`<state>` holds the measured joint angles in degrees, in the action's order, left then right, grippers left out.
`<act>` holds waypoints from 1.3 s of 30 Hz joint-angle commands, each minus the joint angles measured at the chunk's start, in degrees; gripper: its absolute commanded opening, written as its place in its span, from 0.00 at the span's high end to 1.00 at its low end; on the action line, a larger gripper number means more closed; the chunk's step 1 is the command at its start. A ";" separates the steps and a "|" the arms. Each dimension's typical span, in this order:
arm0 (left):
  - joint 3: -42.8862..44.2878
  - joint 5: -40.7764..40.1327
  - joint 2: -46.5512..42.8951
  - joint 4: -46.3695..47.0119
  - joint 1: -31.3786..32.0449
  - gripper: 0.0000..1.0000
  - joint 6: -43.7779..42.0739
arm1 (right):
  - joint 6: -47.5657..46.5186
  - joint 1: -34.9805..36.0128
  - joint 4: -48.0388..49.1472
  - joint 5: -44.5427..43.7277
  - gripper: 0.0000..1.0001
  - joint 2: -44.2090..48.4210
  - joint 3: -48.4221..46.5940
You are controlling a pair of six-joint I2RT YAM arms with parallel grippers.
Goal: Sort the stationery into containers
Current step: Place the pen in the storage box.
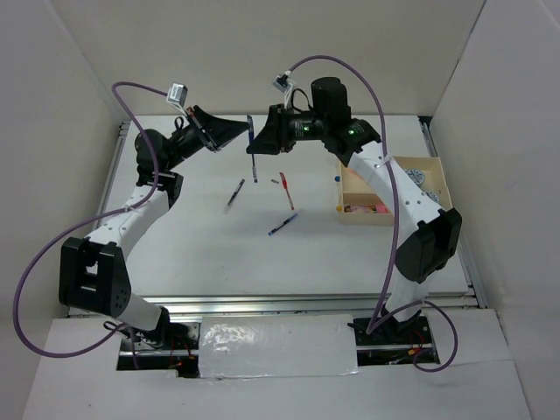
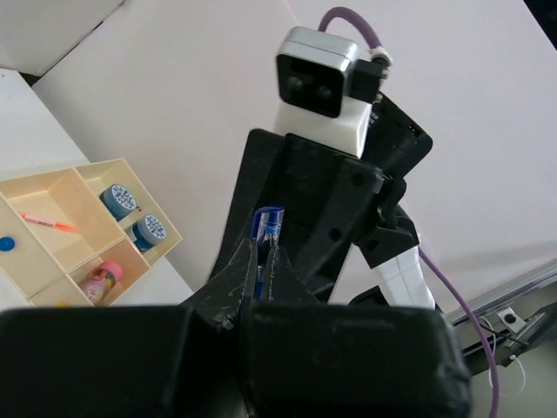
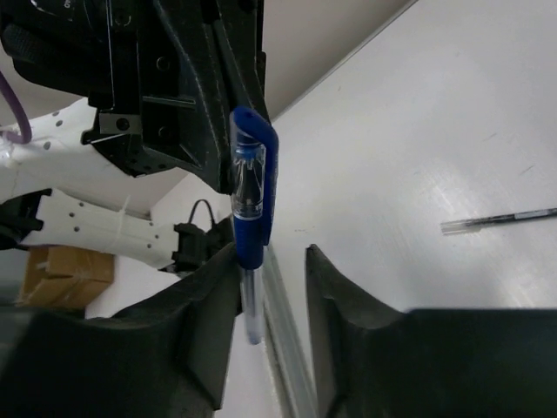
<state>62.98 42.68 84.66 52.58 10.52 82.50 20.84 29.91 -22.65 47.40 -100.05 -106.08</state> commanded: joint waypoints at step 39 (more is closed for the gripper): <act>18.93 -16.22 5.08 -77.27 -1.82 0.01 -65.89 | -83.07 -20.06 -37.55 -59.17 0.92 -20.97 -5.97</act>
<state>79.64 26.63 89.95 -24.40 8.67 18.06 -59.13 10.44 -57.23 -7.33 -119.66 -108.18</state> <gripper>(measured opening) 0.993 0.208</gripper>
